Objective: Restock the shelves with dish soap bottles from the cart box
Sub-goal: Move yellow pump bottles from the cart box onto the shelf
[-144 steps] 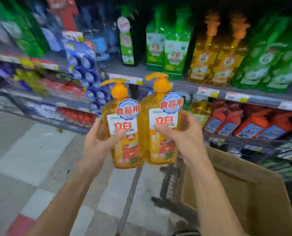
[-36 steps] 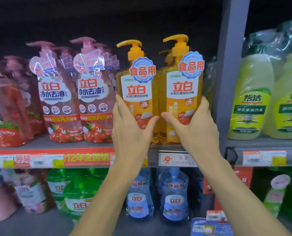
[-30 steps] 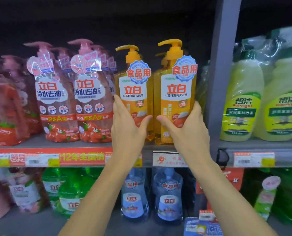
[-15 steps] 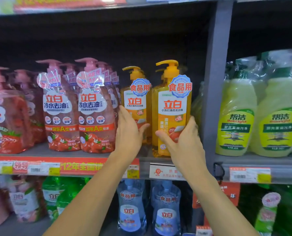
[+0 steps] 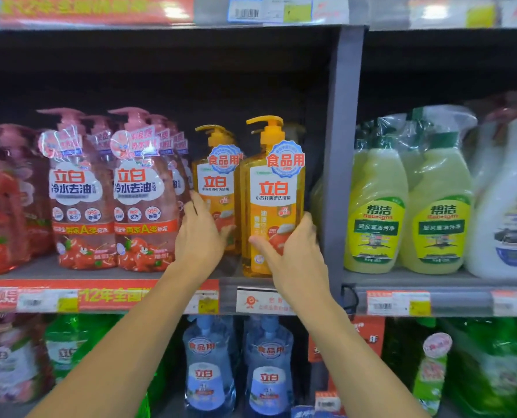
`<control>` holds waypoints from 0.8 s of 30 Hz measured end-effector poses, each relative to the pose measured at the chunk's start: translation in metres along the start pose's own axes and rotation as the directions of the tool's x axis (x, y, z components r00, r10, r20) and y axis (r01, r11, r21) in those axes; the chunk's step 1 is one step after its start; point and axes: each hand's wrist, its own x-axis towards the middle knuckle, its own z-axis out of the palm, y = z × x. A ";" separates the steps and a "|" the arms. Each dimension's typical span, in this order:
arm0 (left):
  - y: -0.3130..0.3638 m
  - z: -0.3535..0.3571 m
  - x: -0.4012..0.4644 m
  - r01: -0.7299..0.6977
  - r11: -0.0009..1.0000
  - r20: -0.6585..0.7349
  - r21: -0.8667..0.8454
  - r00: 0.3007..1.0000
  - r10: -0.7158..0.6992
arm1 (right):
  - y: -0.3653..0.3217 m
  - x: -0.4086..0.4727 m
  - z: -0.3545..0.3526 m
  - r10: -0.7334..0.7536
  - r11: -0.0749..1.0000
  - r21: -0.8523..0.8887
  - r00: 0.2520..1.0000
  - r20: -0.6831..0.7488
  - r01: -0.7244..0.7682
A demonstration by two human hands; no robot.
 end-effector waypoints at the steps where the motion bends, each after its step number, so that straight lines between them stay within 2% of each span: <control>1: -0.003 -0.001 -0.004 -0.016 1.000 0.011 0.006 1.000 0.016 | 0.001 0.000 0.001 -0.001 1.000 0.004 1.000 0.000 0.001; 4: -0.012 -0.005 -0.030 -0.053 0.999 0.081 -0.007 0.995 0.054 | 0.003 0.000 0.005 -0.006 1.000 0.023 0.999 -0.037 0.007; 6: -0.016 -0.006 -0.048 -0.059 0.992 0.155 0.112 0.987 0.041 | 0.004 0.001 0.010 -0.015 0.999 0.042 0.997 -0.082 0.018; 8: -0.021 -0.004 -0.062 -0.145 0.951 0.116 0.273 0.986 0.117 | 0.003 0.001 0.013 -0.027 0.999 0.032 0.994 -0.102 0.030; 10: -0.023 -0.005 -0.071 -0.234 0.913 0.077 0.334 0.972 0.221 | 0.001 0.002 0.015 -0.038 0.999 0.001 0.993 -0.111 0.039; 15: -0.031 0.000 -0.074 -0.311 0.885 0.047 0.346 0.948 0.314 | -0.003 0.015 0.010 0.019 1.000 -0.017 0.998 -0.058 -0.020; 19: -0.035 0.002 -0.074 -0.323 0.889 0.001 0.326 0.940 0.341 | -0.003 0.032 0.010 0.084 0.996 0.033 0.996 0.003 -0.084; 24: -0.036 0.005 -0.073 -0.329 0.892 0.008 0.310 0.939 0.344 | -0.002 0.054 0.024 0.134 0.991 -0.018 0.990 0.046 -0.134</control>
